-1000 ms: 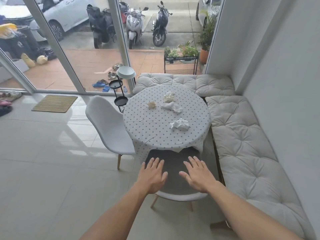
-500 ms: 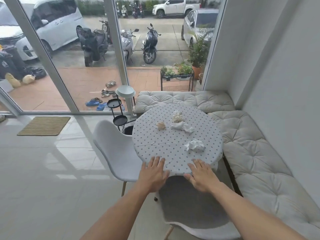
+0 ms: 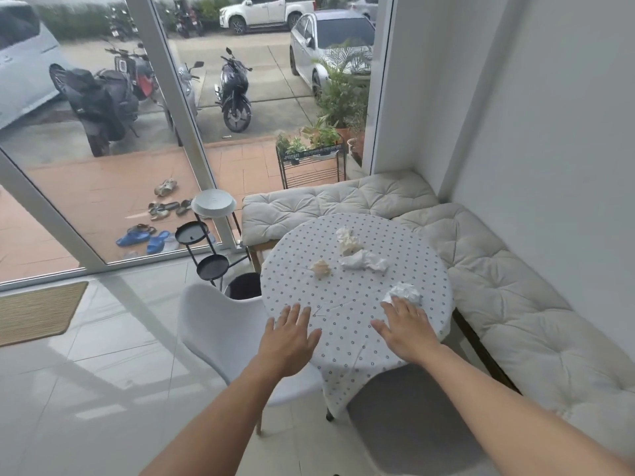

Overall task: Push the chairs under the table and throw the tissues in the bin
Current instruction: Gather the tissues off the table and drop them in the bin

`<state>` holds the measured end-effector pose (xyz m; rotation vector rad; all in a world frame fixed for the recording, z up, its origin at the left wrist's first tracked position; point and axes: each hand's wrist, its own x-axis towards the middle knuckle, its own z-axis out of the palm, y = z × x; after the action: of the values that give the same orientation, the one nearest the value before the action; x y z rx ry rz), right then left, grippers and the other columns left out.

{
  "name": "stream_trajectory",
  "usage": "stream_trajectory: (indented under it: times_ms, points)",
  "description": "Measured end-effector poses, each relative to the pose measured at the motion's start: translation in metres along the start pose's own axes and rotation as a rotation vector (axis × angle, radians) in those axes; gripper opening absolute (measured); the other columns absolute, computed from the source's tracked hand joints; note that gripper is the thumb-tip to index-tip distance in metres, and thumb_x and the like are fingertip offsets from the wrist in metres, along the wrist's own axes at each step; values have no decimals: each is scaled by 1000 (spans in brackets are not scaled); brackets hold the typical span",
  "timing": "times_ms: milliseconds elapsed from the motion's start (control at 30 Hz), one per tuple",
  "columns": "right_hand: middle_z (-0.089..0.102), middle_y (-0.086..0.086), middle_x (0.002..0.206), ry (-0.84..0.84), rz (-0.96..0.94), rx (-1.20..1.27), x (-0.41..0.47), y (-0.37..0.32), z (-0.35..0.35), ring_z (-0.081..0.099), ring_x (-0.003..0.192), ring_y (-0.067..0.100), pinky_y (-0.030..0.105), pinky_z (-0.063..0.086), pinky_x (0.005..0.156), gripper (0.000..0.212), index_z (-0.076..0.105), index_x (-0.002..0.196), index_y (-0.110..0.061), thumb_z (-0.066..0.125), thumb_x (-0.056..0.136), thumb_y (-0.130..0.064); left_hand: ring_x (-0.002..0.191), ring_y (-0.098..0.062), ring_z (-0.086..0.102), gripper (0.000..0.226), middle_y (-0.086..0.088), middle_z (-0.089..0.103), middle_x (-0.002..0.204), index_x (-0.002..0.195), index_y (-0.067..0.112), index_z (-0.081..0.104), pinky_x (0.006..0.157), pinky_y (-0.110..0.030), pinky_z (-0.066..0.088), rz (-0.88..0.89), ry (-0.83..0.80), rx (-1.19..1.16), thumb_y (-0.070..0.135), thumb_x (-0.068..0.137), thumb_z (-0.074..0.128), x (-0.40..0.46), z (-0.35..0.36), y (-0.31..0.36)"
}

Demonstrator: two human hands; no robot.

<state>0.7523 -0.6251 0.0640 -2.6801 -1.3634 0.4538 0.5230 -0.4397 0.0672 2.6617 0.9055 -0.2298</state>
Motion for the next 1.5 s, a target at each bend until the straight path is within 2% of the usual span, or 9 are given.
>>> stream_trajectory:
  times_ms: [233, 633, 867, 1000, 1100, 1200, 1267, 1367, 1500]
  points:
    - [15, 11, 169, 60, 123, 47, 71, 12, 12, 7, 155, 30, 55, 11, 124, 64, 26, 156, -21, 31, 104, -60, 161, -27, 1, 71, -6, 3, 176, 165, 23, 4, 130, -54, 11, 84, -44, 44, 60, 108, 20, 103, -12, -33]
    - [7, 11, 170, -72, 373, 50, 180, 63, 70, 1, 155, 33, 53, 12, 124, 69, 15, 159, -22, 42, 104, -54, 161, -31, 4, 67, -11, 2, 175, 165, 18, 4, 129, -52, 17, 257, -209, 60, 50, 111, 26, 312, 11, -37]
    - [-6, 10, 170, -96, 455, 68, 213, 82, 103, -7, 155, 37, 55, 11, 125, 75, 12, 160, -28, 56, 101, -43, 161, -35, 1, 64, -11, -3, 175, 165, 17, 4, 128, -54, 21, 316, -297, 149, 43, 112, 30, 370, 40, -39]
    - [7, 10, 169, -101, 485, 96, 214, 80, 116, 5, 154, 32, 51, 21, 122, 69, 21, 157, -28, 59, 100, -37, 160, -37, 3, 63, -12, -4, 175, 164, 17, 9, 124, -57, 27, 343, -355, 214, 34, 112, 40, 376, 49, -49]
    - [20, 6, 165, -71, 502, 121, 212, 77, 119, 21, 148, 28, 47, 34, 115, 60, 34, 152, -28, 61, 99, -32, 159, -39, 11, 58, -14, 4, 175, 161, 12, 19, 123, -53, 34, 365, -349, 209, 25, 111, 46, 377, 50, -56]
    - [40, 1, 152, 7, 501, 123, 211, 74, 123, 39, 132, 24, 36, 47, 98, 44, 48, 143, -24, 59, 100, -22, 149, -37, 31, 49, -13, 27, 167, 150, 7, 37, 107, -46, 51, 383, -315, 187, 1, 104, 52, 378, 51, -62]
    - [49, -1, 141, 66, 506, 148, 212, 70, 124, 45, 122, 21, 31, 49, 86, 36, 55, 137, -22, 56, 101, -16, 132, -33, 46, 36, -9, 50, 141, 131, 5, 54, 90, -42, 59, 381, -279, 190, -10, 99, 52, 378, 51, -66]
    - [57, -2, 124, 127, 511, 225, 214, 62, 125, 49, 113, 18, 30, 49, 75, 28, 63, 128, -19, 55, 102, -13, 108, -28, 53, 28, -7, 57, 110, 102, 3, 62, 75, -41, 59, 387, -269, 240, -19, 91, 49, 379, 49, -72]
    - [61, -2, 118, 179, 488, 271, 221, 44, 121, 53, 110, 18, 31, 50, 74, 25, 65, 124, -17, 54, 103, -12, 87, -25, 53, 27, -8, 61, 103, 85, 3, 59, 64, -36, 50, 421, -247, 246, -21, 87, 47, 379, 40, -84]
